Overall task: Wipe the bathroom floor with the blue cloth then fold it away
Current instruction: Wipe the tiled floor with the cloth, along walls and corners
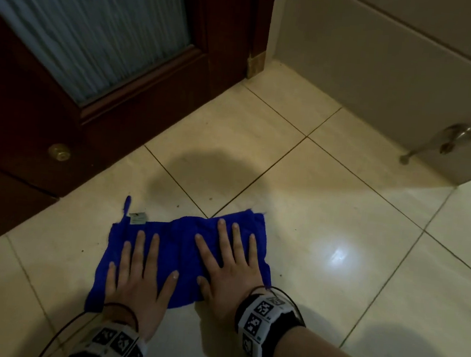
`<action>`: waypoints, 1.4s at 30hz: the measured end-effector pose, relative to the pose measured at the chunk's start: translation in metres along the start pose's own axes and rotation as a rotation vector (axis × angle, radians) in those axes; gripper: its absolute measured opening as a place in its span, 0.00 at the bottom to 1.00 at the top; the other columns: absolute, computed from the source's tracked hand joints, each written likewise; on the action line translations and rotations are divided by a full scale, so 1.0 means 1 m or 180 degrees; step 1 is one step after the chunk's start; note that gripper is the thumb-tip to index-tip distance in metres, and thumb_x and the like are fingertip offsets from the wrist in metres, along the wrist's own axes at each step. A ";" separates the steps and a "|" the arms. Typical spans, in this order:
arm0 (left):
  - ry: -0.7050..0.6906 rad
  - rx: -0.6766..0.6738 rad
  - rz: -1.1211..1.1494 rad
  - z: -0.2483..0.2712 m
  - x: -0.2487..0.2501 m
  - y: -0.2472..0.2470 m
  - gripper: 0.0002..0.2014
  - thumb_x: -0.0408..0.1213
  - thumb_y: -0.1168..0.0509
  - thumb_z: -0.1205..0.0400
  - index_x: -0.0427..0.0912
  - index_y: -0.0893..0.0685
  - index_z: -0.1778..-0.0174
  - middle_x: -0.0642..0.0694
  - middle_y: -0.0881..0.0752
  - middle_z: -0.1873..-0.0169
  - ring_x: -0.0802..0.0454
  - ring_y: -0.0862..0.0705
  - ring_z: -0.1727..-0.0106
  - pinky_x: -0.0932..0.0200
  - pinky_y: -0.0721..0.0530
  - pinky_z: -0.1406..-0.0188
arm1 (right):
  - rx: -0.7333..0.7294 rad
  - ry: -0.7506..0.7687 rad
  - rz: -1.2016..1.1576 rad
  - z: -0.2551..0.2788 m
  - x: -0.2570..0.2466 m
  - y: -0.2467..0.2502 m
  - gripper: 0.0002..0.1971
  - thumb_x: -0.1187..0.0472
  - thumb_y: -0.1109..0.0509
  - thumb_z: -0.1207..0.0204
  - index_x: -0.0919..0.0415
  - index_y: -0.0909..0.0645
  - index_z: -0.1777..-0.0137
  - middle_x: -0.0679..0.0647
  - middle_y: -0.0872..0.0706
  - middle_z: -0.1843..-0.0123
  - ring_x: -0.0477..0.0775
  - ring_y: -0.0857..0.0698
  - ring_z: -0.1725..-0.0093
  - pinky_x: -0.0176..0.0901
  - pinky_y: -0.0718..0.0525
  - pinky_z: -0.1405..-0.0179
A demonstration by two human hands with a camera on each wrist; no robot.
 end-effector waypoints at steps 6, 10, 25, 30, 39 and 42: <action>-0.0096 0.0113 -0.0059 -0.004 0.004 0.000 0.36 0.63 0.59 0.18 0.47 0.42 0.15 0.42 0.39 0.17 0.39 0.38 0.19 0.37 0.41 0.26 | -0.0147 0.0074 -0.0047 -0.001 -0.009 -0.008 0.37 0.35 0.47 0.26 0.46 0.38 0.16 0.62 0.41 0.14 0.68 0.42 0.17 0.72 0.48 0.24; -0.0200 0.0093 -0.0058 -0.008 0.009 0.004 0.37 0.64 0.64 0.16 0.45 0.38 0.17 0.40 0.36 0.18 0.36 0.36 0.21 0.35 0.41 0.28 | -0.0073 0.0335 0.0076 -0.012 -0.012 0.002 0.37 0.36 0.51 0.20 0.40 0.60 0.14 0.57 0.68 0.13 0.65 0.66 0.15 0.67 0.73 0.22; -0.0347 -0.0342 -0.0700 -0.060 0.043 0.026 0.33 0.57 0.64 0.15 0.53 0.74 0.19 0.52 0.78 0.20 0.46 0.73 0.18 0.38 0.61 0.18 | -0.0184 0.0240 0.0053 -0.047 -0.010 0.031 0.34 0.43 0.52 0.15 0.46 0.63 0.14 0.52 0.72 0.14 0.59 0.70 0.16 0.66 0.70 0.20; -0.0359 -0.0428 -0.0540 -0.055 0.046 0.028 0.33 0.56 0.63 0.14 0.51 0.73 0.18 0.52 0.77 0.20 0.46 0.74 0.18 0.38 0.62 0.18 | -0.0361 0.0141 -0.0029 -0.045 -0.017 0.034 0.41 0.43 0.43 0.18 0.48 0.64 0.14 0.54 0.72 0.14 0.61 0.71 0.16 0.70 0.67 0.20; -0.0464 -0.0173 -0.0223 -0.025 0.036 0.015 0.33 0.57 0.68 0.18 0.51 0.69 0.18 0.52 0.73 0.18 0.48 0.68 0.16 0.37 0.57 0.17 | -0.0443 0.0063 -0.0068 -0.020 -0.026 0.026 0.43 0.40 0.42 0.19 0.49 0.65 0.14 0.59 0.75 0.16 0.65 0.72 0.17 0.70 0.68 0.20; -0.0613 -0.0123 -0.0222 -0.005 0.028 0.005 0.34 0.54 0.56 0.18 0.44 0.44 0.16 0.46 0.47 0.14 0.42 0.44 0.16 0.32 0.37 0.24 | -0.0440 0.0140 -0.0041 0.000 -0.032 0.009 0.45 0.37 0.43 0.20 0.49 0.69 0.15 0.59 0.80 0.18 0.65 0.76 0.19 0.69 0.74 0.22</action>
Point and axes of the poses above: each hand's wrist, its own z-axis away from the middle knuckle, its own y-axis out of the back of the hand, x = y × z, the point moved 10 cm from there along -z, towards the middle knuckle
